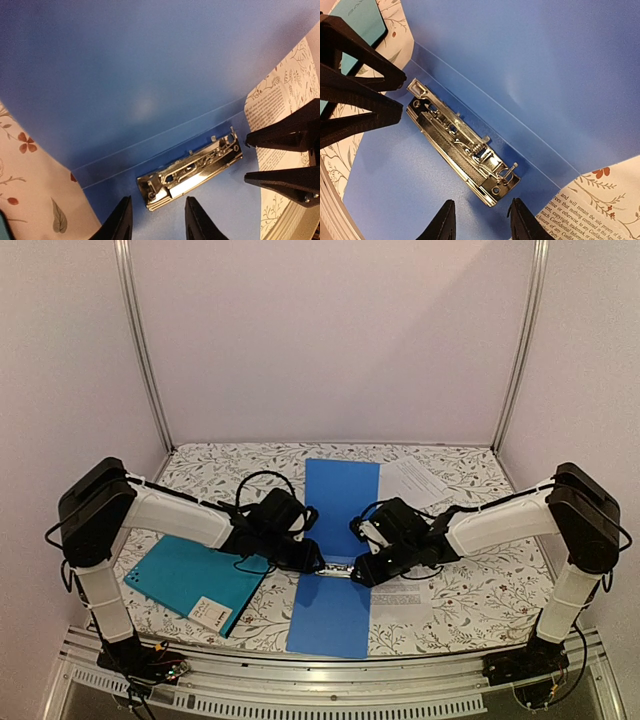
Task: Put the files into the folder
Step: Open the folder at the center of the board.
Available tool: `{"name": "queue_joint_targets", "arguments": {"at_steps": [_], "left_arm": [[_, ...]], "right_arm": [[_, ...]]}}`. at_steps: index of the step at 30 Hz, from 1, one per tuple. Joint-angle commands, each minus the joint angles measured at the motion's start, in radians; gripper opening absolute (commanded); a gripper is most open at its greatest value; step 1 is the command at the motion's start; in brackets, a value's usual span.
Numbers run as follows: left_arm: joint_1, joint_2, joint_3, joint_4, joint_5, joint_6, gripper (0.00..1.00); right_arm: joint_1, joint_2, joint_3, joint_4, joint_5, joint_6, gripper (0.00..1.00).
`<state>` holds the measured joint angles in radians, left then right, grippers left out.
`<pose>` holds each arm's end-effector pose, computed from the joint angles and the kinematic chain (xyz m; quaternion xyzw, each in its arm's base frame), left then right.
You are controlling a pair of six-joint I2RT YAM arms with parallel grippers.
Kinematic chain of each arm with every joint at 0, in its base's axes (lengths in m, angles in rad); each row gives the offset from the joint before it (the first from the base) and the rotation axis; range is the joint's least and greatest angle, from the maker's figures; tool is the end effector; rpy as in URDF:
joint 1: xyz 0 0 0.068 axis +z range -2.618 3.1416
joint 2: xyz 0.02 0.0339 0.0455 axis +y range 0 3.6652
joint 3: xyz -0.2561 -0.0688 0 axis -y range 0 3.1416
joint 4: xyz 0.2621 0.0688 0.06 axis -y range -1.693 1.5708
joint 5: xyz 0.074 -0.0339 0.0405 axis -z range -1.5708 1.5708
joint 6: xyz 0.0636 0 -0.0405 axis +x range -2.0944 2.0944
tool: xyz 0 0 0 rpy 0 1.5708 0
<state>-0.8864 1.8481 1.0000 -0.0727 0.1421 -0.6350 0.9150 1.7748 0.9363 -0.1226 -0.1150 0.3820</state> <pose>0.2404 -0.3089 0.0939 0.1410 0.9350 -0.2683 0.1843 0.2200 0.2979 0.0970 -0.2674 0.9142 0.2247 0.2057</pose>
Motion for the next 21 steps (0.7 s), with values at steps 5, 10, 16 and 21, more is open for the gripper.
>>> {"name": "queue_joint_targets", "arguments": {"at_steps": [5, 10, 16, 21], "left_arm": [[0.026, 0.040, 0.042, 0.005, 0.014, 0.007, 0.34], [0.032, 0.047, 0.050, 0.008, 0.016, 0.008, 0.32], [0.036, 0.058, 0.057, 0.004, 0.019, 0.011, 0.27], [0.037, 0.061, 0.053, 0.004, 0.024, 0.009, 0.24]], "right_arm": [[-0.005, 0.030, -0.034, 0.044, -0.021, 0.018, 0.38], [-0.005, 0.042, -0.037, 0.048, -0.020, 0.017, 0.37], [-0.005, 0.049, -0.038, 0.049, -0.018, 0.017, 0.37], [-0.005, 0.049, -0.040, 0.049, -0.015, 0.014, 0.37]]}}
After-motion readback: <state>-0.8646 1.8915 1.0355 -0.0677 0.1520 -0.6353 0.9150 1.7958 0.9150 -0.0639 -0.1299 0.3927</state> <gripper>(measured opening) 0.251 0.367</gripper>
